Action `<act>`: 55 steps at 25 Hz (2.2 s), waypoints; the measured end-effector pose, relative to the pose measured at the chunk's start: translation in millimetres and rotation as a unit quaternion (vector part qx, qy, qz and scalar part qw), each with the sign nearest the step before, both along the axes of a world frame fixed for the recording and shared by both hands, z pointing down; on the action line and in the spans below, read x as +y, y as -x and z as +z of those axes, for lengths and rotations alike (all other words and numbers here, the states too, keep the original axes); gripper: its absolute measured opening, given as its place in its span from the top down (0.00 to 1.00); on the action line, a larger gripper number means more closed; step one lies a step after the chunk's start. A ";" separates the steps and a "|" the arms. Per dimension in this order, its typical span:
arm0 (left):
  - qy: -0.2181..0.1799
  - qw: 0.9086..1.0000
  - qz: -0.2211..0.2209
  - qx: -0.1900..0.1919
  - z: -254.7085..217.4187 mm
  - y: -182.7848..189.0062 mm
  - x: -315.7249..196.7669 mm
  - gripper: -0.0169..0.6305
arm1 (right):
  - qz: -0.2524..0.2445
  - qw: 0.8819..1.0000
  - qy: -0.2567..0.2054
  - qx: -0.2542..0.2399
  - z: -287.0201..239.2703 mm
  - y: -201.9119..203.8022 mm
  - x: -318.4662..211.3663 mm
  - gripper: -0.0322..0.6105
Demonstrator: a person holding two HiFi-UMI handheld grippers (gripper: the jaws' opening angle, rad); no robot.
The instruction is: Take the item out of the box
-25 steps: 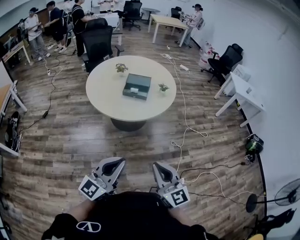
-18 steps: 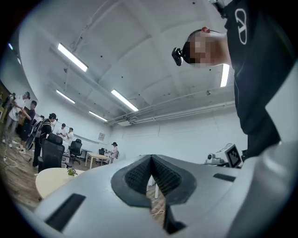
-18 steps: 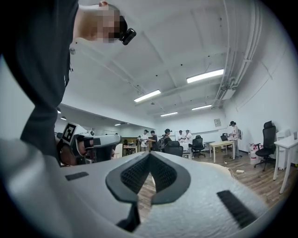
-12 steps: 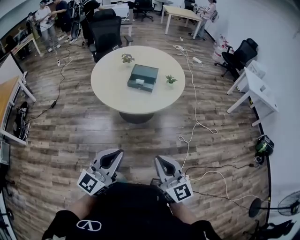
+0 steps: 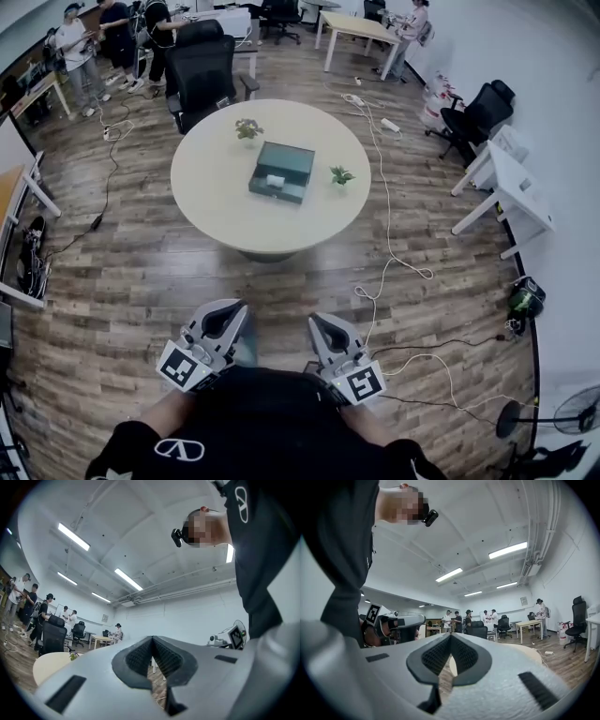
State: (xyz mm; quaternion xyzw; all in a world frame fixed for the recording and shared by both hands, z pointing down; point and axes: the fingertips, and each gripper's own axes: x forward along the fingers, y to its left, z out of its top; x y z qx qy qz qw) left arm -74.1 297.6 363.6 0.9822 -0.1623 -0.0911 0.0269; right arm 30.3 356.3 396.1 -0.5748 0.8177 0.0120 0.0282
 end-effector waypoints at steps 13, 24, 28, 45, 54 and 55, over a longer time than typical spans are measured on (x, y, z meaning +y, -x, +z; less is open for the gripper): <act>0.002 0.998 0.062 0.023 -17.4 -43.6 -268.3 0.97 | 0.034 0.998 0.016 0.045 -15.2 -26.3 -267.5 0.94; 0.025 0.993 0.112 0.019 4.1 -83.0 -422.1 0.97 | 0.079 0.994 0.042 0.066 -6.6 -58.3 -424.3 0.94; 0.029 0.993 0.114 0.018 9.1 -94.1 -443.0 0.97 | 0.079 0.993 0.044 0.075 -2.4 -68.5 -451.3 0.94; 0.037 0.998 0.051 0.010 9.1 -132.7 -452.8 0.97 | 0.011 0.996 0.059 0.059 8.1 -117.1 -481.1 0.94; 0.056 0.998 0.020 0.003 17.4 -138.4 -450.7 0.97 | -0.026 0.995 0.067 0.069 11.0 -127.5 -489.5 0.94; 0.058 0.998 0.017 0.003 18.9 -138.2 -451.1 0.97 | -0.026 0.994 0.068 0.086 13.0 -127.8 -491.9 0.94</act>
